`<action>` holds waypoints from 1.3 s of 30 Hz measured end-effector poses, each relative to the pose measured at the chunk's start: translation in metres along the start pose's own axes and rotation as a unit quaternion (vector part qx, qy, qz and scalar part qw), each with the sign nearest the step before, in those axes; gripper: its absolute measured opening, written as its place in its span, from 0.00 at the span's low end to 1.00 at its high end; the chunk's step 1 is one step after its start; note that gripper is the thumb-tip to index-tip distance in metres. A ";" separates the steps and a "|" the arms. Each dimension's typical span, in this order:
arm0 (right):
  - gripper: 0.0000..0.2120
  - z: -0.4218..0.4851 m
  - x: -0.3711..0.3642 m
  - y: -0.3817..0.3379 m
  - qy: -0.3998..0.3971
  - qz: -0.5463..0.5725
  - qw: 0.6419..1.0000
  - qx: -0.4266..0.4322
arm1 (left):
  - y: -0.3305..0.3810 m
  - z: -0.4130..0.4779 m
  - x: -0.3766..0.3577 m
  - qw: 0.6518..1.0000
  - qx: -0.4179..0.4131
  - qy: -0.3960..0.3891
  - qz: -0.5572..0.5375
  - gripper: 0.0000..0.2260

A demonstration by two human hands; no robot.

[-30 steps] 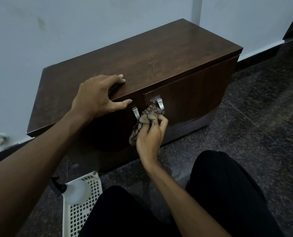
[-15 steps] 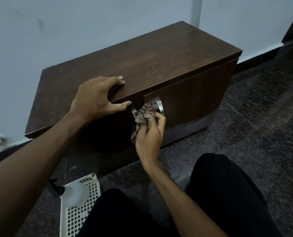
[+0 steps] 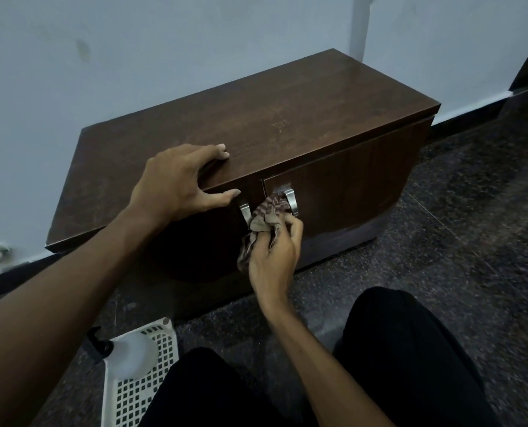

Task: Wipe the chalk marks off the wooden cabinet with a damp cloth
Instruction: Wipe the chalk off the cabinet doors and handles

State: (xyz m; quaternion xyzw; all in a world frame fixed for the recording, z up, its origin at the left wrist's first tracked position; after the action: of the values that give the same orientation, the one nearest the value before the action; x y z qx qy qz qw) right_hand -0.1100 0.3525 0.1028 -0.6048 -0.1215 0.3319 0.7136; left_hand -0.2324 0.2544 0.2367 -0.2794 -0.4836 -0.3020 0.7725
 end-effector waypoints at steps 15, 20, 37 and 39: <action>0.13 0.001 0.002 0.000 -0.004 -0.010 1.000 0.018 | 0.001 0.000 0.001 1.000 0.001 0.001 -0.005 0.29; 0.21 -0.012 0.011 0.028 -0.011 -0.055 0.998 -0.004 | 0.002 0.000 0.002 1.000 -0.001 -0.002 0.001 0.30; 0.18 -0.002 0.006 0.004 0.010 -0.011 1.000 -0.002 | 0.001 0.000 0.001 1.000 -0.004 0.005 -0.002 0.29; 0.14 -0.003 0.009 0.007 0.025 0.003 0.999 -0.035 | 0.001 -0.001 0.001 1.000 -0.003 0.006 -0.003 0.30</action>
State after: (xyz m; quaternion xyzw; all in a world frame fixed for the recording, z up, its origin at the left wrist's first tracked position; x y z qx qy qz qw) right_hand -0.1040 0.3555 0.0932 -0.6375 -0.1133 0.3145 0.6941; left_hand -0.2306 0.2542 0.2372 -0.2783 -0.4791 -0.3075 0.7736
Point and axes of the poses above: each hand's wrist, its own z-axis towards the middle knuckle, its own x-axis out of the back of the hand, y = z × x, the point moved 2 cm from there along z, towards the middle knuckle, and after that the axes turned 13 degrees about z, right-handed, at the moved point
